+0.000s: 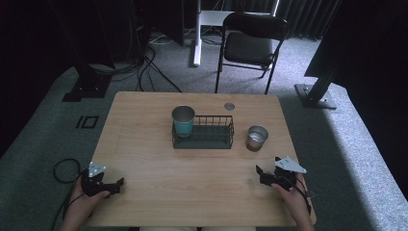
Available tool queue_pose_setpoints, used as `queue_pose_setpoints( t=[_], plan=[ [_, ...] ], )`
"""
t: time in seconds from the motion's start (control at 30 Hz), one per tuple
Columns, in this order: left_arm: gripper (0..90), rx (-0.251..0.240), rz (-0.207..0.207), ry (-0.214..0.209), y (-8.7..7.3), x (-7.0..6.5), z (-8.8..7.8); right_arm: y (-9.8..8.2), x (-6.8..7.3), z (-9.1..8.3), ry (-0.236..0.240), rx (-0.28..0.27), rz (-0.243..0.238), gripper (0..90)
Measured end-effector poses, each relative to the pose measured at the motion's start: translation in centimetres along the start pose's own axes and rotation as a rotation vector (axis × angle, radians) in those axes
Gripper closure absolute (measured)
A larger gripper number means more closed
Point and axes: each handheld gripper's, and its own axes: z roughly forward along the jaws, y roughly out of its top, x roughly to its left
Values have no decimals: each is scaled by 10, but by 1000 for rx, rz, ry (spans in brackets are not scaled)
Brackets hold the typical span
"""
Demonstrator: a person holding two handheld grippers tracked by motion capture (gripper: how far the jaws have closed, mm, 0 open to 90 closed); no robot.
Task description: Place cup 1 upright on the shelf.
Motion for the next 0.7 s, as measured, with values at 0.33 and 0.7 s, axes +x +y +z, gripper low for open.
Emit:
queue_pose_setpoints(
  t=[0.33, 0.7],
  plan=[
    [25, 0, 0, 0, 0, 0, 0, -17, -20, -7, -6, 77, 50, 119],
    [25, 0, 0, 0, 0, 0, 0, -33, -24, -16, -24, 166, 37, 119]
  ],
)
